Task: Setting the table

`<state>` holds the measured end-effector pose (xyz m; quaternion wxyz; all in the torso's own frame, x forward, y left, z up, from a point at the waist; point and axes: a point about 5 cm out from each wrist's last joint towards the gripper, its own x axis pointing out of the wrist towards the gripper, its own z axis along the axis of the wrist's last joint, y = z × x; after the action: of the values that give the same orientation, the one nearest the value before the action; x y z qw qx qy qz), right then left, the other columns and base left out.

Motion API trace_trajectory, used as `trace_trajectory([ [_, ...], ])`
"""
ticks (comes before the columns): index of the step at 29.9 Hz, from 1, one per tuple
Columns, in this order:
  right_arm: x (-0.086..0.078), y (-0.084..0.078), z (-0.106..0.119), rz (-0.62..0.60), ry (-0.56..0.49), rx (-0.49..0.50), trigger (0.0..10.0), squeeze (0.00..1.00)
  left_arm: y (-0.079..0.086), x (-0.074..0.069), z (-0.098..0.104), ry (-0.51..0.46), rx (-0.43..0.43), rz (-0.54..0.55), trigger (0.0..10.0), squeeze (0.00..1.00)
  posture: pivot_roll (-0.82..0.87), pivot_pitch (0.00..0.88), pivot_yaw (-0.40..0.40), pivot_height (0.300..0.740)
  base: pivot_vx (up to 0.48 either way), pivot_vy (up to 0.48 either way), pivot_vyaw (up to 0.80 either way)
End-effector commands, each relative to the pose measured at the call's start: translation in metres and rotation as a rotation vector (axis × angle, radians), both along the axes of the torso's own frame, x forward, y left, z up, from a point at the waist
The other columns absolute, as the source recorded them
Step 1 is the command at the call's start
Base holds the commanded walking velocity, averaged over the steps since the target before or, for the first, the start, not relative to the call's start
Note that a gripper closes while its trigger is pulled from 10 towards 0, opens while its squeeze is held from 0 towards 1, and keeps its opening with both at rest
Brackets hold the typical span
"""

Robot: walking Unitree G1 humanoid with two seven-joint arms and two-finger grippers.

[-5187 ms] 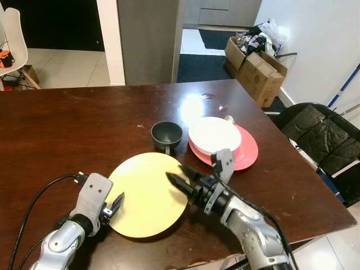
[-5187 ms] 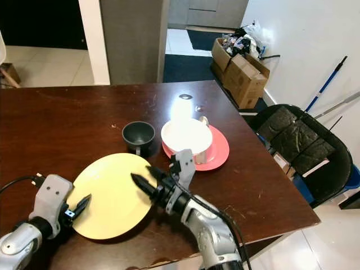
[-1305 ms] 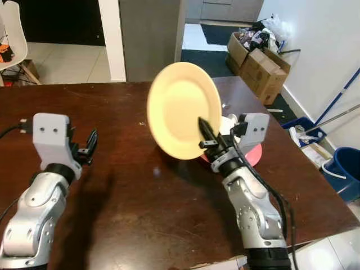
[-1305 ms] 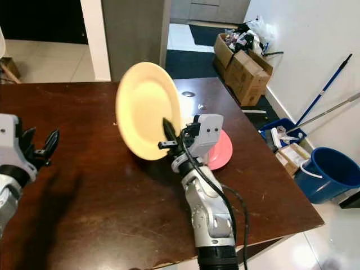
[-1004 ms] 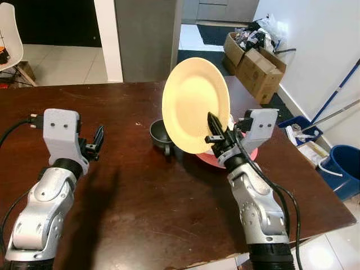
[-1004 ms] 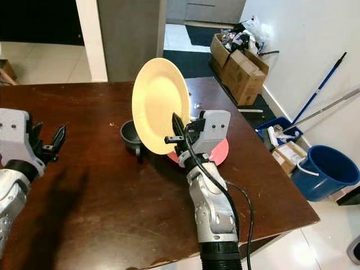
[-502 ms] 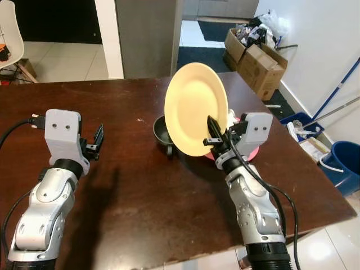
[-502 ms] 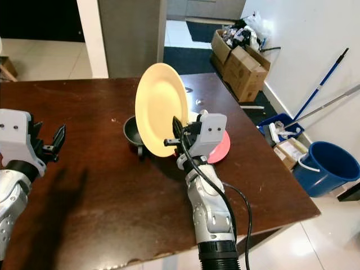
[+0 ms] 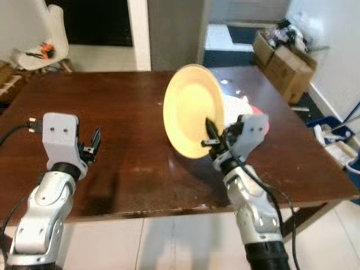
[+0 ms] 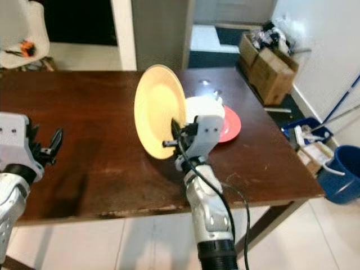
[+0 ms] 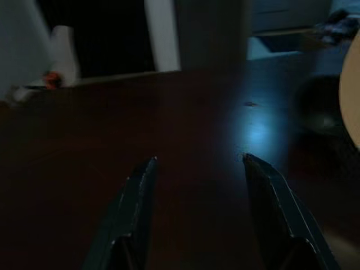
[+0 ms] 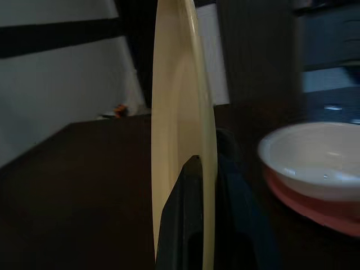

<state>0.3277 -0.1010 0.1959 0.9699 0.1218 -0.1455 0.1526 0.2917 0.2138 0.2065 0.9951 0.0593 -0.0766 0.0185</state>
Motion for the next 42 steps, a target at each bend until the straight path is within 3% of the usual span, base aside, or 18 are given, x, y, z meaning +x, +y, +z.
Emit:
trace_trajectory([
  [1, -0.0006, -0.0008, -0.0005, -0.01, -0.006, 0.001, 10.0, 0.0, 0.0005, -0.0001, -0.0016, 0.006, 0.01, 0.004, 10.0, 0.0, 0.08, 0.048, 0.011, 0.74, -0.349, 0.0, 0.0],
  [9, 0.0002, -0.0004, -0.0011, -0.009, -0.006, 0.001, 10.0, 0.0, 0.0009, 0.0001, -0.0016, 0.004, 0.011, 0.005, 10.0, 0.0, 0.08, 0.047, 0.011, 0.74, -0.343, 0.0, 0.0],
  [21, 0.0012, -0.0009, -0.0027, -0.012, 0.004, 0.004, 10.0, 0.0, -0.001, 0.0005, -0.0026, 0.01, -0.005, -0.009, 10.0, 0.0, 0.08, 0.041, 0.011, 0.74, 0.0, 0.0, 0.0],
  [42, 0.0029, -0.0011, -0.0035, -0.004, 0.015, 0.014, 10.0, 0.0, -0.0014, 0.0016, -0.0065, 0.018, 0.005, -0.007, 10.0, 0.0, 0.08, 0.028, 0.008, 0.74, 0.0, 0.0, -0.8],
])
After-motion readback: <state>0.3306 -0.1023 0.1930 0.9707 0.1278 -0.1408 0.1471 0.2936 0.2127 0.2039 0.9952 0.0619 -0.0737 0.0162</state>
